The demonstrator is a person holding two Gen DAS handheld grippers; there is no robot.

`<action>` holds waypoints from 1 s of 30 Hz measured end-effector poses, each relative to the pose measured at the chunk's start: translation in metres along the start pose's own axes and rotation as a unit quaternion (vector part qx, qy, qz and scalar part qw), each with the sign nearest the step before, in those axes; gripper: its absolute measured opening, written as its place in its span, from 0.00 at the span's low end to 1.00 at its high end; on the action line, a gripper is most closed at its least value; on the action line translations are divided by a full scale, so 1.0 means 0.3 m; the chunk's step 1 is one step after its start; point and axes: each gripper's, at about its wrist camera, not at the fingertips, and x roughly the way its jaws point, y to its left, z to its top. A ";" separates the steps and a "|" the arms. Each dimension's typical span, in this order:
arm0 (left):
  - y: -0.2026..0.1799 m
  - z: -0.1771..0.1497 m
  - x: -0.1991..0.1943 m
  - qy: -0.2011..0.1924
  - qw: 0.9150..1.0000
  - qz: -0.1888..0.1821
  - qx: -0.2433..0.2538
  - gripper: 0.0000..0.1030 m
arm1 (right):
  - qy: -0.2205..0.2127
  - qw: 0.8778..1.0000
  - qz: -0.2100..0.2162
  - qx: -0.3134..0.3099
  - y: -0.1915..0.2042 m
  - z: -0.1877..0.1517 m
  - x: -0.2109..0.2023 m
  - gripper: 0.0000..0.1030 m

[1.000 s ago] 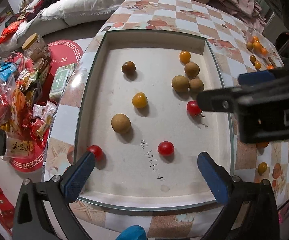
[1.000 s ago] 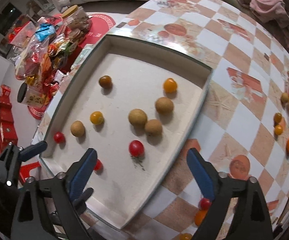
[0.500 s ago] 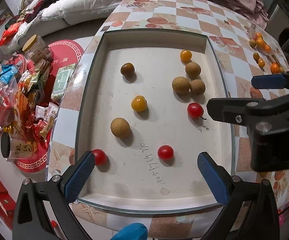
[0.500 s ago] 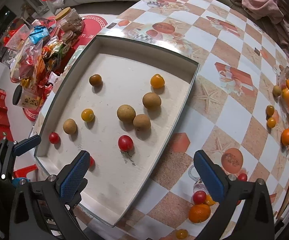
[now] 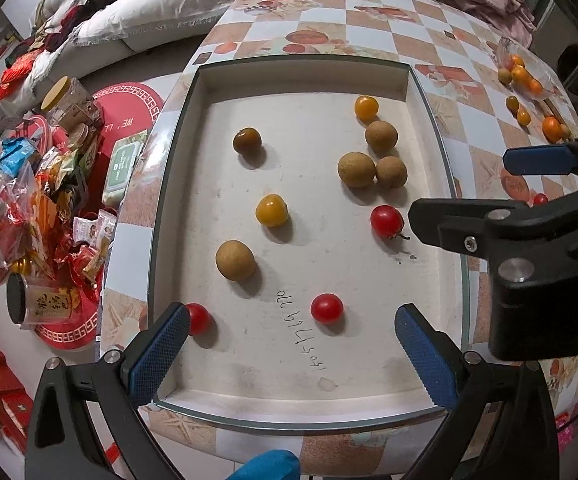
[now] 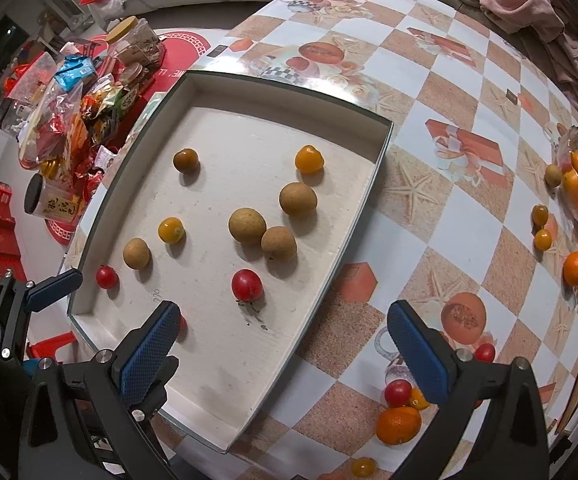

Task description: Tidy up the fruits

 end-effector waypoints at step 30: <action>0.003 -0.003 0.014 0.010 1.000 -0.002 0.001 1.00 | 0.002 1.000 -0.004 -0.004 0.010 0.002 0.004 1.00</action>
